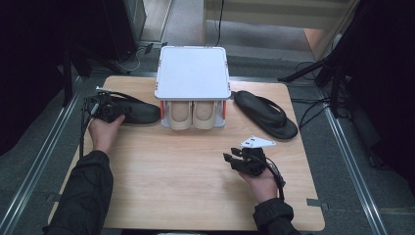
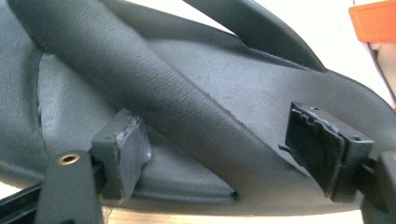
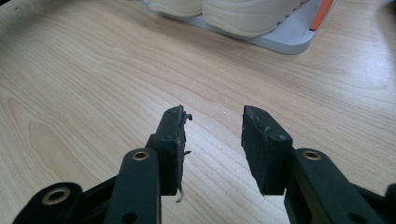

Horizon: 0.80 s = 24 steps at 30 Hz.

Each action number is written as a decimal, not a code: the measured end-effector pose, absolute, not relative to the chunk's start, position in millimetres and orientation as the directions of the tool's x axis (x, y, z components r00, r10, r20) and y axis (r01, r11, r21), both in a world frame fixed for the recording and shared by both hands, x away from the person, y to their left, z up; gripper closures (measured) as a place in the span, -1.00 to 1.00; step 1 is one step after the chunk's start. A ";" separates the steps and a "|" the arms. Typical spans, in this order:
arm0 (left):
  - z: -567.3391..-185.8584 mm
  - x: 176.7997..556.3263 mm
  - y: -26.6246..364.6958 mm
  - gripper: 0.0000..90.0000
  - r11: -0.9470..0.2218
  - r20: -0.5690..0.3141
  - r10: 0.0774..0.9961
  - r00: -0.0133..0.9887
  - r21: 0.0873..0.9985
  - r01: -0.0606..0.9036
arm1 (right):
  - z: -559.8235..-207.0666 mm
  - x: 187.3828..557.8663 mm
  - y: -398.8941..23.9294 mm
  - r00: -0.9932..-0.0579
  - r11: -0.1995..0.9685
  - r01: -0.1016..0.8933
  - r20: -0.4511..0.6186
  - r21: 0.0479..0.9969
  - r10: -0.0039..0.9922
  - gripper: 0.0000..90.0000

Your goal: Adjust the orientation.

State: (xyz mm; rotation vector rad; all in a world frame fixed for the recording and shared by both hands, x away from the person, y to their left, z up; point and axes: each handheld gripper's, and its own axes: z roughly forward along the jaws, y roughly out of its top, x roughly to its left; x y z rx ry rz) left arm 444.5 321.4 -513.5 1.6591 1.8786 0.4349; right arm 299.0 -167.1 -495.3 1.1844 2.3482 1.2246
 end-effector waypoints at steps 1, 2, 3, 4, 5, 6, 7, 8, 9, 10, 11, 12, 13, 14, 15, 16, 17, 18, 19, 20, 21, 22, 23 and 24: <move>-514.1 444.6 321.3 -0.36 0.165 -0.204 0.978 -0.048 0.605 0.779 | -495.2 299.1 -167.5 -0.643 0.320 0.551 0.147 0.771 0.752 0.33; -513.6 444.4 323.1 -0.35 0.160 -0.209 0.977 -0.040 0.599 0.785 | -495.3 299.1 -167.8 -0.643 0.319 0.550 0.147 0.772 0.752 0.33; -513.5 444.3 323.7 -0.33 0.161 -0.211 0.977 -0.039 0.600 0.783 | -495.3 299.1 -168.1 -0.642 0.319 0.551 0.147 0.771 0.753 0.33; -512.9 444.3 324.9 -0.29 0.159 -0.213 0.976 -0.036 0.597 0.786 | -495.4 299.2 -168.1 -0.642 0.319 0.550 0.146 0.771 0.753 0.33; -512.4 443.9 326.2 -0.24 0.159 -0.217 0.976 -0.033 0.594 0.789 | -495.6 299.2 -168.3 -0.642 0.321 0.550 0.145 0.771 0.753 0.33; -512.3 443.7 327.0 -0.20 0.160 -0.218 0.975 -0.034 0.594 0.788 | -495.6 299.2 -168.2 -0.641 0.320 0.551 0.145 0.771 0.753 0.33; -511.9 443.3 328.6 -0.16 0.160 -0.222 0.975 -0.031 0.590 0.791 | -495.5 299.1 -168.1 -0.641 0.319 0.551 0.146 0.771 0.753 0.33; -511.3 443.0 330.0 -0.12 0.161 -0.224 0.974 -0.032 0.587 0.793 | -495.4 298.9 -167.9 -0.642 0.320 0.548 0.144 0.772 0.753 0.33; -511.3 442.7 331.3 -0.08 0.159 -0.224 0.974 -0.029 0.586 0.794 | -495.1 298.4 -167.7 -0.641 0.320 0.548 0.142 0.772 0.754 0.33; -511.2 442.6 332.1 -0.06 0.161 -0.228 0.973 -0.029 0.586 0.794 | -495.0 298.3 -167.7 -0.642 0.322 0.546 0.139 0.773 0.754 0.33; -510.7 442.3 333.2 -0.03 0.161 -0.231 0.972 -0.027 0.583 0.797 | -495.0 298.3 -167.7 -0.643 0.323 0.545 0.138 0.774 0.753 0.33; -510.5 442.1 334.3 0.01 0.162 -0.234 0.972 -0.027 0.581 0.798 | -495.1 298.3 -167.7 -0.642 0.322 0.546 0.139 0.773 0.754 0.33; -510.1 441.9 335.4 0.05 0.166 -0.241 0.970 -0.028 0.578 0.799 | -495.2 298.4 -167.6 -0.641 0.321 0.548 0.141 0.773 0.755 0.33; -509.8 441.8 336.6 0.10 0.165 -0.243 0.970 -0.025 0.576 0.801 | -495.2 298.5 -167.7 -0.641 0.322 0.548 0.140 0.772 0.755 0.33; -509.3 441.8 338.2 0.14 0.167 -0.249 0.968 -0.024 0.571 0.804 | -495.2 298.6 -167.7 -0.641 0.321 0.548 0.141 0.772 0.754 0.33; -508.8 441.7 339.4 0.19 0.168 -0.251 0.968 -0.025 0.569 0.805 | -495.2 298.4 -167.6 -0.642 0.322 0.547 0.140 0.772 0.754 0.33; -508.5 441.2 340.8 0.24 0.175 -0.260 0.965 -0.027 0.565 0.806 | -495.1 298.4 -167.5 -0.643 0.323 0.545 0.138 0.773 0.753 0.33; -508.3 440.9 342.0 0.29 0.174 -0.262 0.965 -0.025 0.564 0.807 | -495.1 298.5 -167.6 -0.644 0.325 0.544 0.136 0.774 0.753 0.33; -508.1 440.7 343.3 0.34 0.177 -0.266 0.964 -0.026 0.564 0.807 | -495.1 298.5 -167.5 -0.643 0.324 0.545 0.137 0.773 0.753 0.33; -507.9 440.4 344.1 0.39 0.178 -0.267 0.963 -0.026 0.564 0.807 | -495.2 298.6 -167.5 -0.643 0.324 0.545 0.137 0.773 0.753 0.33; -507.6 440.2 344.5 0.43 0.177 -0.266 0.964 -0.026 0.562 0.808 | -495.2 298.6 -167.5 -0.643 0.325 0.545 0.136 0.773 0.754 0.33; -507.4 440.1 345.0 0.47 0.177 -0.269 0.963 -0.023 0.561 0.809 | -495.1 298.6 -167.5 -0.644 0.326 0.545 0.136 0.772 0.753 0.33; -507.2 440.0 345.0 0.50 0.174 -0.267 0.964 -0.023 0.561 0.809 | -495.2 298.6 -167.4 -0.644 0.326 0.544 0.136 0.773 0.753 0.33; -506.8 439.9 344.7 0.53 0.164 -0.260 0.965 -0.016 0.560 0.812 | -495.1 298.6 -167.4 -0.644 0.327 0.544 0.135 0.773 0.753 0.34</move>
